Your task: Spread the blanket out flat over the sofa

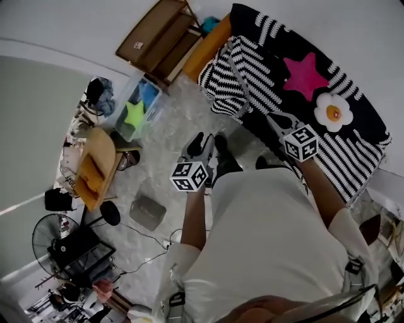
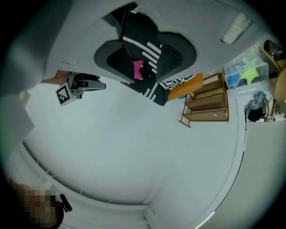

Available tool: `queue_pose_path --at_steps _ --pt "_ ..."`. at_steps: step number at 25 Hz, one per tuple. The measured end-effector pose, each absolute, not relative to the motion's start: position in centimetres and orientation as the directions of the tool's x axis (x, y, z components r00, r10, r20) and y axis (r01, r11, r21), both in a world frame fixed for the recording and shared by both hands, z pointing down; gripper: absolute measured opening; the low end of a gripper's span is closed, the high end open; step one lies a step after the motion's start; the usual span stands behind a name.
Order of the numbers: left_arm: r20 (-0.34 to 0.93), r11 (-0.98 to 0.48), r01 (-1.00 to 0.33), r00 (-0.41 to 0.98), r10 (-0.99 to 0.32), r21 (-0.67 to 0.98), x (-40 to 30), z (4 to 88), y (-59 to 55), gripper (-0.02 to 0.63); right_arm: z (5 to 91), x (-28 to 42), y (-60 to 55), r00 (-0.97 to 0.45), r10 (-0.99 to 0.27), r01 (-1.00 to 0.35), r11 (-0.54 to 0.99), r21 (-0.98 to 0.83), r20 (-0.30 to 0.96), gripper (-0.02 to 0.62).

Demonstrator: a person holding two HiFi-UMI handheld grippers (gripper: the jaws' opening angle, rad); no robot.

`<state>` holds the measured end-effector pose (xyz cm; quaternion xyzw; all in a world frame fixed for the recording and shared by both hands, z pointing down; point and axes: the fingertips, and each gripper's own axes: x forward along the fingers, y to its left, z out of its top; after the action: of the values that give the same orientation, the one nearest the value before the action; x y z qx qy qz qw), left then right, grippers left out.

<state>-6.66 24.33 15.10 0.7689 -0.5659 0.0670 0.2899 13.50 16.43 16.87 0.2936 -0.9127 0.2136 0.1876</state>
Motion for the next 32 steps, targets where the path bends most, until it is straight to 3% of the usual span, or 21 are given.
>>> queue_pose_path --at_steps 18,32 --pt "0.511 -0.438 -0.8 0.6 -0.616 0.411 -16.4 20.0 11.7 0.163 20.5 3.7 9.0 -0.598 -0.551 -0.787 0.539 -0.299 0.582 0.002" --pt "0.546 -0.579 -0.658 0.742 -0.389 0.482 -13.2 28.1 7.1 0.169 26.3 2.9 6.8 -0.493 -0.556 -0.862 0.419 -0.287 0.669 0.002"
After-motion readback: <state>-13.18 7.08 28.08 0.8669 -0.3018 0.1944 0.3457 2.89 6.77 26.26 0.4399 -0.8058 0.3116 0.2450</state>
